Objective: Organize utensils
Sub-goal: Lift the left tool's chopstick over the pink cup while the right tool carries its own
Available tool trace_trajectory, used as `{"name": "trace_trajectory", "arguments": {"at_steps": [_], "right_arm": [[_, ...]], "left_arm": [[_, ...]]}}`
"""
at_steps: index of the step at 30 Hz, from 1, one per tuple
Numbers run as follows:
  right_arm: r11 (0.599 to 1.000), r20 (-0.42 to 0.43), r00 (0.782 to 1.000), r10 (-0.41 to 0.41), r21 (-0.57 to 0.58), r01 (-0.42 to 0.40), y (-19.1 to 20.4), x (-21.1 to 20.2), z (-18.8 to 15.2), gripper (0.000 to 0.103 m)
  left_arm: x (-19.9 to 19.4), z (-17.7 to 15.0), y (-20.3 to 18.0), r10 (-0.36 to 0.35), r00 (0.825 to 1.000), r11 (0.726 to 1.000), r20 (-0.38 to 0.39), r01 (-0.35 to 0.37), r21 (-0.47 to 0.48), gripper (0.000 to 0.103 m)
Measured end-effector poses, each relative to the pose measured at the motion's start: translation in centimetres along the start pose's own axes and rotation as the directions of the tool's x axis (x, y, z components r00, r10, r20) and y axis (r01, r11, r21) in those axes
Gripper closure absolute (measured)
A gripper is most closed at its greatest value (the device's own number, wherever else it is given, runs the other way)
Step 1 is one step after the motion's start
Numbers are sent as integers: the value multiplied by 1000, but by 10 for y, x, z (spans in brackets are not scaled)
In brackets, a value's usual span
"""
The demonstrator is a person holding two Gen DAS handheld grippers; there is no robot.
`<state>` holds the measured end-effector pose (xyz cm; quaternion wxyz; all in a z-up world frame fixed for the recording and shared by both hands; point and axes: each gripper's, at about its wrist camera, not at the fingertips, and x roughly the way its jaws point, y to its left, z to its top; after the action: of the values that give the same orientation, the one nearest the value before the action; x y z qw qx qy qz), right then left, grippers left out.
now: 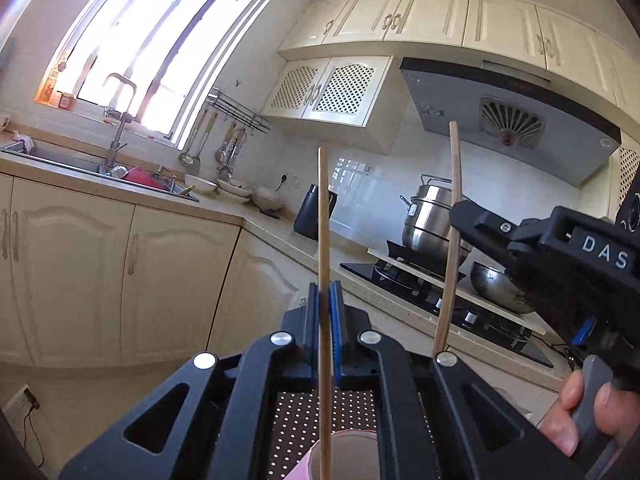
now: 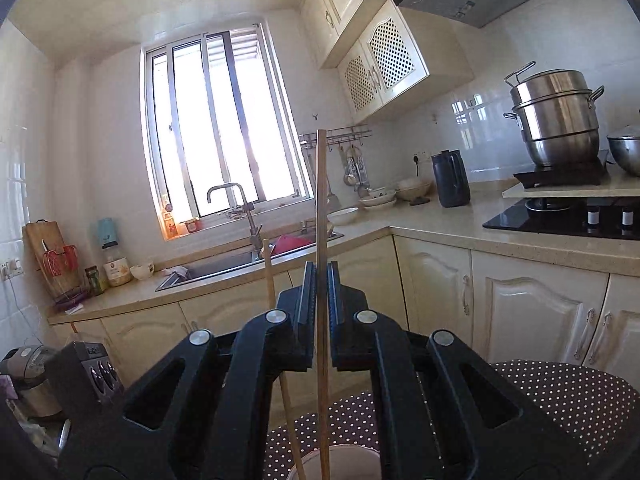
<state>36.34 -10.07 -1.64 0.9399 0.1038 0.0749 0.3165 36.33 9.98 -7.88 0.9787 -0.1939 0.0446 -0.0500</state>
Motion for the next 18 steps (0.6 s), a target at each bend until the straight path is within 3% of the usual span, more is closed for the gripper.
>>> {"name": "trace_trajectory", "arguments": {"at_steps": [18], "right_arm": [[1000,-56,998,-3,-19,2,-7,-2,-31,97]], "left_arm": [[2,-23,2,-39,998,999,-45,40,22,98]]}}
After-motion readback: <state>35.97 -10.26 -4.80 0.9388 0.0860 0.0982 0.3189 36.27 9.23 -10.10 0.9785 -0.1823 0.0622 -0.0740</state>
